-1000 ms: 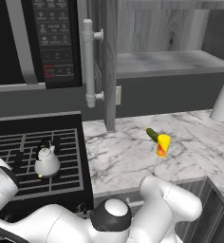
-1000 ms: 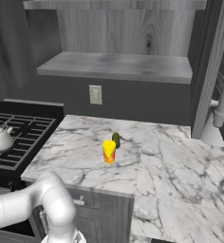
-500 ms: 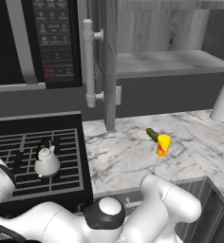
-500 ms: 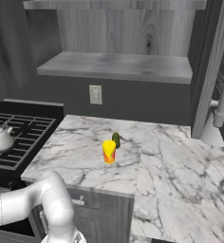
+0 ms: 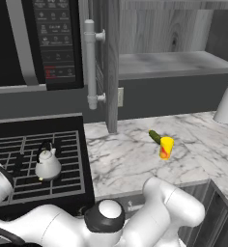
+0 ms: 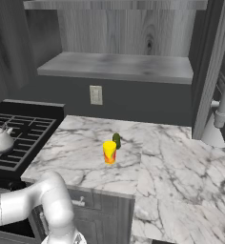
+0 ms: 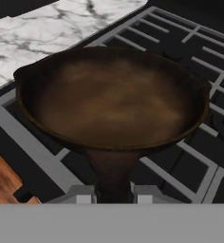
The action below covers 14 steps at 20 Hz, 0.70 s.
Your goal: Pick the pan from the cabinet and place it on the stove. Then turn on the stove burner for the pan.
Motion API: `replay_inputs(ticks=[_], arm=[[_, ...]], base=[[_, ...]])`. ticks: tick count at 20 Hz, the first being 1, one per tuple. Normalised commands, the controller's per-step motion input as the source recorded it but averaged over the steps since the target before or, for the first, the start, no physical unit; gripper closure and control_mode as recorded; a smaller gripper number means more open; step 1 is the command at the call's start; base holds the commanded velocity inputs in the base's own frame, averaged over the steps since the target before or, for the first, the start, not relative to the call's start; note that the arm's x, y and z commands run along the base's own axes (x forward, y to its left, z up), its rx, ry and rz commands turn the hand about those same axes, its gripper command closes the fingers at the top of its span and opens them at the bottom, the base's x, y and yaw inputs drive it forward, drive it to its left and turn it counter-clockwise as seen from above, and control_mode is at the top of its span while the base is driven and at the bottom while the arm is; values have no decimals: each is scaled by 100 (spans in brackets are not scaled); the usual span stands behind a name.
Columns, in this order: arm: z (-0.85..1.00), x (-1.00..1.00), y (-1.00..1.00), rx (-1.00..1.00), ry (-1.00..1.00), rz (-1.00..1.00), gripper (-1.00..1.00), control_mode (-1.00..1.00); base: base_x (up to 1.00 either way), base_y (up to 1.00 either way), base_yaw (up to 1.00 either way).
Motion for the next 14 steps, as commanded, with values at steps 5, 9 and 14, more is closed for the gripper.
replay_inputs(ticks=[5, 9, 14], arm=[[-43, 0, 0, -3, 8, -1, 100, -100], [-54, 0, 0, -3, 8, -3, 100, -100], [-57, 0, -4, -6, 8, -5, 100, -100]], base=[[0, 0, 0], [0, 0, 0], [0, 0, 0]])
